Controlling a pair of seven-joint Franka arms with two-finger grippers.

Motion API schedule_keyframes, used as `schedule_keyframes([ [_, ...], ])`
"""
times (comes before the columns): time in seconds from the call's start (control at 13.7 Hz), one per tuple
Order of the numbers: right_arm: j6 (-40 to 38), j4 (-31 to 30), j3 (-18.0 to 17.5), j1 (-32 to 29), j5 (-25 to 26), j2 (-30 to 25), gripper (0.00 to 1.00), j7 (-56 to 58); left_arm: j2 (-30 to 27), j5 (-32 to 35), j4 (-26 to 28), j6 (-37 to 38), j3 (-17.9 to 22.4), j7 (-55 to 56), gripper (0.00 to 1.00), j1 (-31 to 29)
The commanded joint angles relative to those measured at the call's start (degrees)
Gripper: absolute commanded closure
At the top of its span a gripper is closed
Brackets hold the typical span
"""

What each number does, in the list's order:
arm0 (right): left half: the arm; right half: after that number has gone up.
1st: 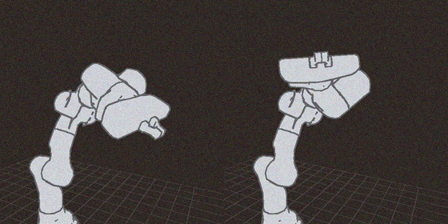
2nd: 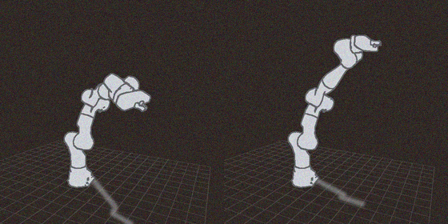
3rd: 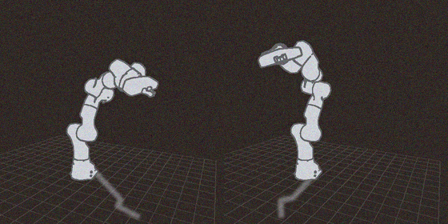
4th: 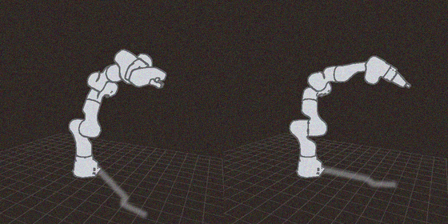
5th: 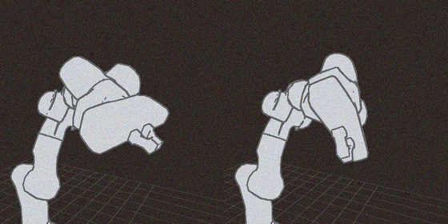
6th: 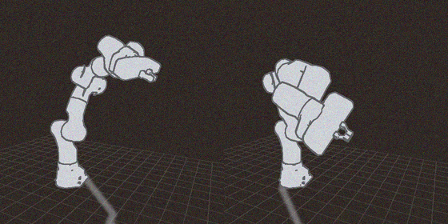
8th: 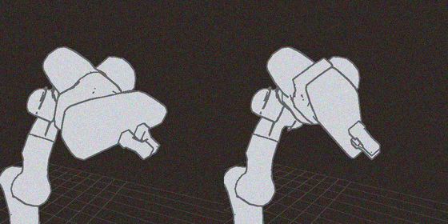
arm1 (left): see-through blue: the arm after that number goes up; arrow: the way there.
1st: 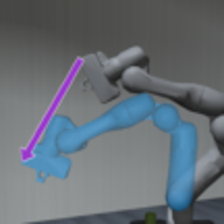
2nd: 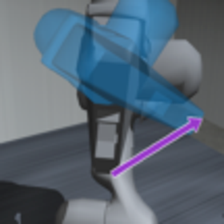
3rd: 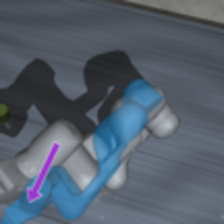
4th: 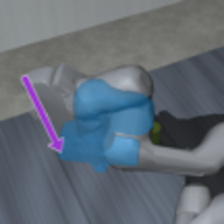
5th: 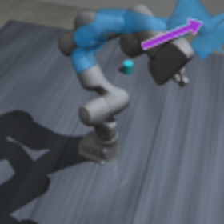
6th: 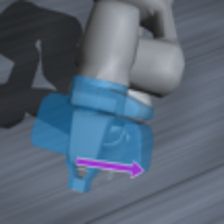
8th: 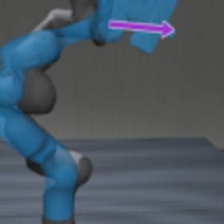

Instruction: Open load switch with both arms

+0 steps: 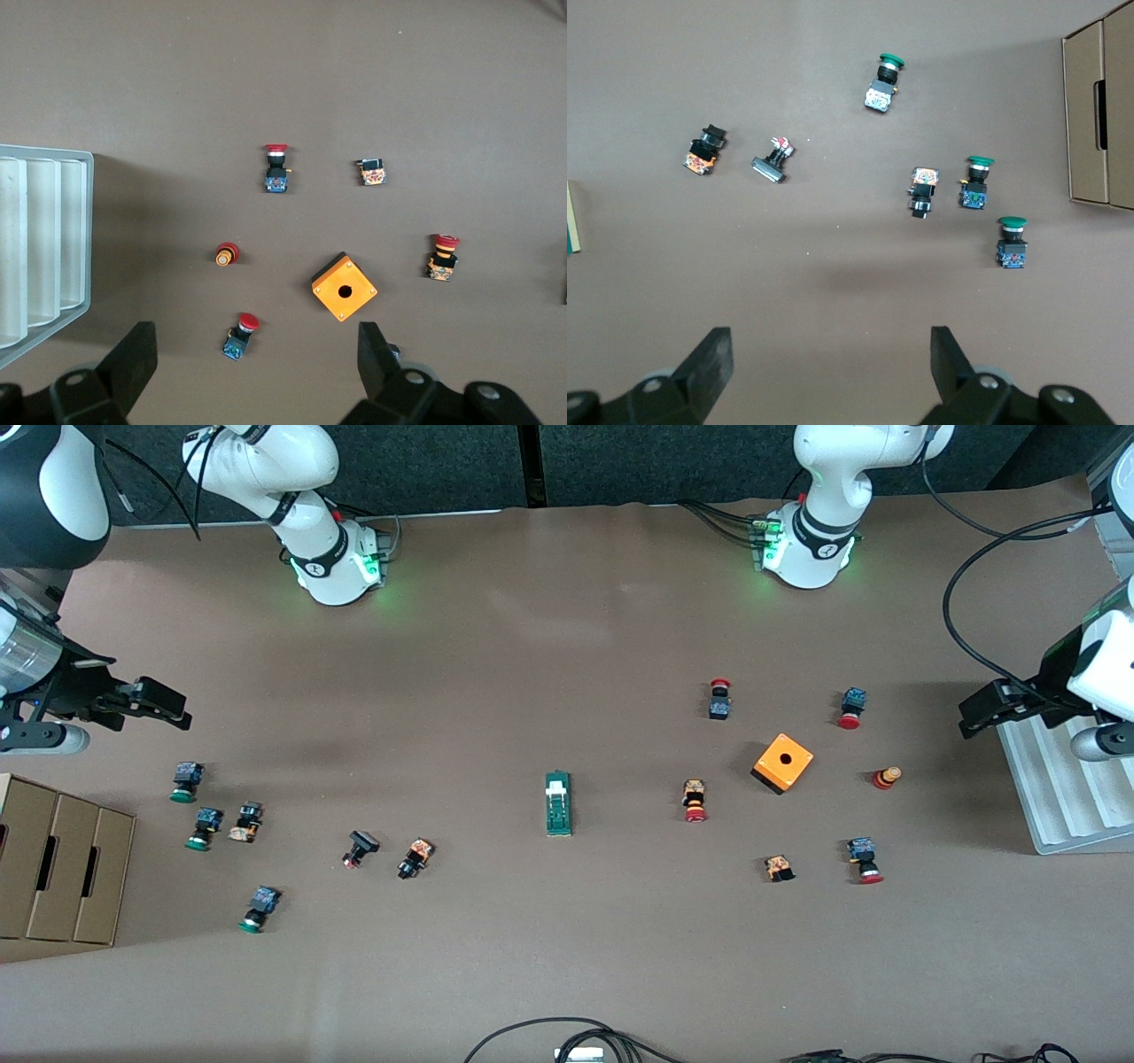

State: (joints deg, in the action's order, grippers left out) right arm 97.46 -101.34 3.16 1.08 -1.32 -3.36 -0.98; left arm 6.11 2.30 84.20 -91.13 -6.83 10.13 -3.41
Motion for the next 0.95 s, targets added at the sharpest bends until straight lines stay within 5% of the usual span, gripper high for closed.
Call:
schedule_keyframes([
  [0.0,0.1,1.5,0.1,0.3,0.7,0.9,0.01,0.4,1.1,-2.5,-1.1,1.5,0.4,0.5,0.0,-1.7],
  [0.88,0.0,1.5,0.0,0.3,0.7,0.9,0.01,0.3,-1.4,-4.9,2.7,0.4,2.8,0.4,0.0,-0.7],
])
